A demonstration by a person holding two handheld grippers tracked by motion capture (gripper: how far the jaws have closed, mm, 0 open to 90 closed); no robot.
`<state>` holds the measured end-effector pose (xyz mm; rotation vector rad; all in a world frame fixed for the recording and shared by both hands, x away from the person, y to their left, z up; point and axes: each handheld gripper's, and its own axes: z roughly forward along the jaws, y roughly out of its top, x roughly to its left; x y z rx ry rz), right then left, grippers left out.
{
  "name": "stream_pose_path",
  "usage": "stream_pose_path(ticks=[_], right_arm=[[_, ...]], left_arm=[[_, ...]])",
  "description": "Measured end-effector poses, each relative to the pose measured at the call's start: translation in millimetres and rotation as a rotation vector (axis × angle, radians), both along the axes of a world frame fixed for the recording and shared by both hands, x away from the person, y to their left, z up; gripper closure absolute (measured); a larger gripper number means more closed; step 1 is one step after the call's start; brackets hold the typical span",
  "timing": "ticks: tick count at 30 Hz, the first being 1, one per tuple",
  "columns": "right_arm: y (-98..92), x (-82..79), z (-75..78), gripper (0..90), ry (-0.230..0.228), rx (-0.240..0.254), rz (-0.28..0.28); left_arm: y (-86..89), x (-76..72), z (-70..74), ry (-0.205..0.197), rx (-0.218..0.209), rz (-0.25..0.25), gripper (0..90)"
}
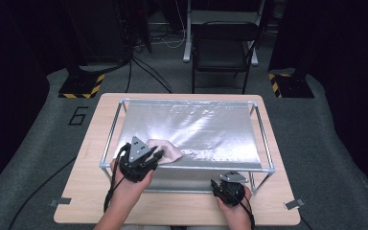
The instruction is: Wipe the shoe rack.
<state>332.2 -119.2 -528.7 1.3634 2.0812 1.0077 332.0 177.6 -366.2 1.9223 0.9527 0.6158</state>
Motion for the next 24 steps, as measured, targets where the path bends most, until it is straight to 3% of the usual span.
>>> stream_pose_path(ticks=[6,12,13,17,24], right_arm=[[-0.7,0.5,0.0,53.7,-0.01,-0.01,0.006],[-0.2,-1.2,0.1,54.0,-0.012,-0.005,0.006],[-1.0,-0.3,-0.1,54.0,-0.021,-0.016,0.026],[0.4,-1.8,-0.5,54.0,-0.007,0.001,0.018],[0.1,-1.4,0.6,54.0,-0.009,-0.015,0.02]], left_arm=[[-13.7,-0.6,-0.4,-0.008,0.001,-0.024,75.2],[-9.9,-2.3,0.2,-0.017,0.01,-0.037,75.1],[-7.5,-2.3,1.2,-0.014,0.023,-0.043,75.1],[0.8,-4.0,1.4,-0.028,0.035,-0.019,75.0],[30.0,-7.4,4.4,-0.009,0.053,0.031,75.0]])
